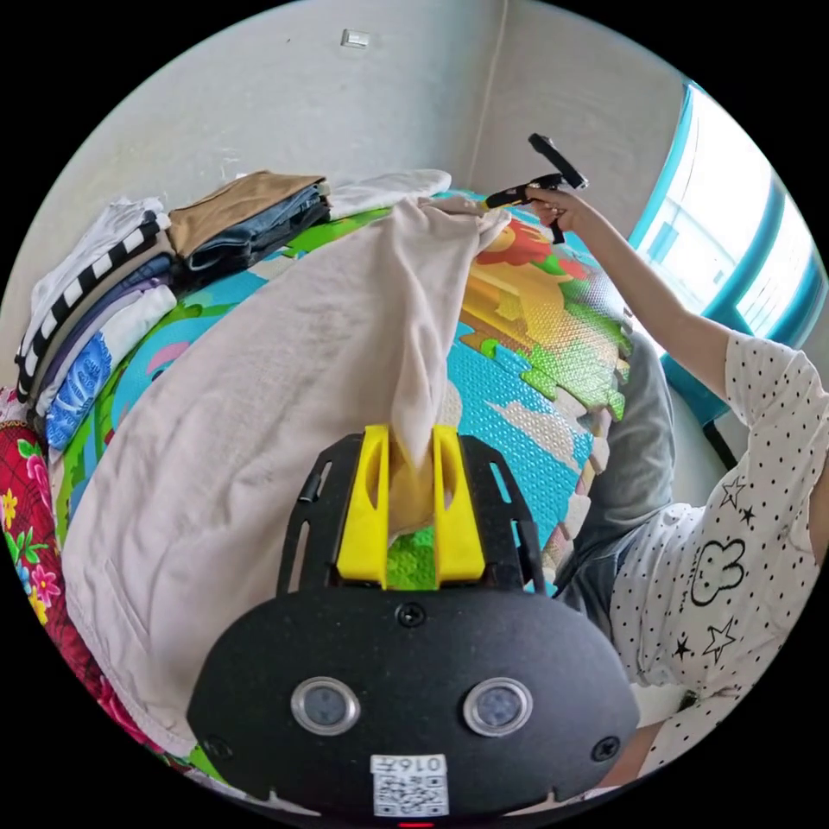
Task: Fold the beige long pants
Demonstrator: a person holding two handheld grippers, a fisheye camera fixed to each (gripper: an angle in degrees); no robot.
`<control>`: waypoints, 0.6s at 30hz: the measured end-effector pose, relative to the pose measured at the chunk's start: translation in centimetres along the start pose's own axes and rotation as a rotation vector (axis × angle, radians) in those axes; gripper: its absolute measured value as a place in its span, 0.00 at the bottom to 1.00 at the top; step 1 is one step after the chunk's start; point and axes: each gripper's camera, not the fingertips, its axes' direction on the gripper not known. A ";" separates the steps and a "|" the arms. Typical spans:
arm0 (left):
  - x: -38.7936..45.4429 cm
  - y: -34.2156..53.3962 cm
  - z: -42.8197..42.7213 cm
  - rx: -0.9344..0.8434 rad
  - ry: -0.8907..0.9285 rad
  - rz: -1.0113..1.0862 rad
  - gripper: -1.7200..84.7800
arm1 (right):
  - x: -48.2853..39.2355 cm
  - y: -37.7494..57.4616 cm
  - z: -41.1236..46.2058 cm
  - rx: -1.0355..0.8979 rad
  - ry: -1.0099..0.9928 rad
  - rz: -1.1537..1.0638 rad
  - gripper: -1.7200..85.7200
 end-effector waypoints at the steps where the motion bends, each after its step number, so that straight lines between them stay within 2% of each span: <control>1: 0.4 0.0 0.3 0.007 -0.016 0.006 0.07 | 0.7 0.3 -0.2 0.019 -0.002 0.014 0.04; 6: 1.2 0.0 1.4 0.039 -0.006 0.004 0.04 | 9.5 4.5 -1.6 0.201 -0.191 0.242 0.03; 9: 1.2 -0.1 2.9 0.036 0.056 -0.029 0.06 | 12.5 6.1 2.2 0.111 -0.098 0.296 0.03; 11: 1.6 -0.4 3.1 0.023 0.105 -0.046 0.09 | 13.7 7.1 4.7 0.055 -0.106 0.296 0.03; 14: 3.1 -1.4 1.8 0.075 0.104 -0.081 0.10 | 15.6 8.8 6.6 0.094 -0.212 0.302 0.03; 16: 5.5 -2.6 0.9 0.181 0.069 -0.092 0.11 | 17.0 9.5 6.1 0.148 -0.250 0.323 0.03; 18: 7.8 -4.2 2.0 0.164 0.051 -0.041 0.11 | 18.5 10.7 5.3 0.222 -0.313 0.301 0.03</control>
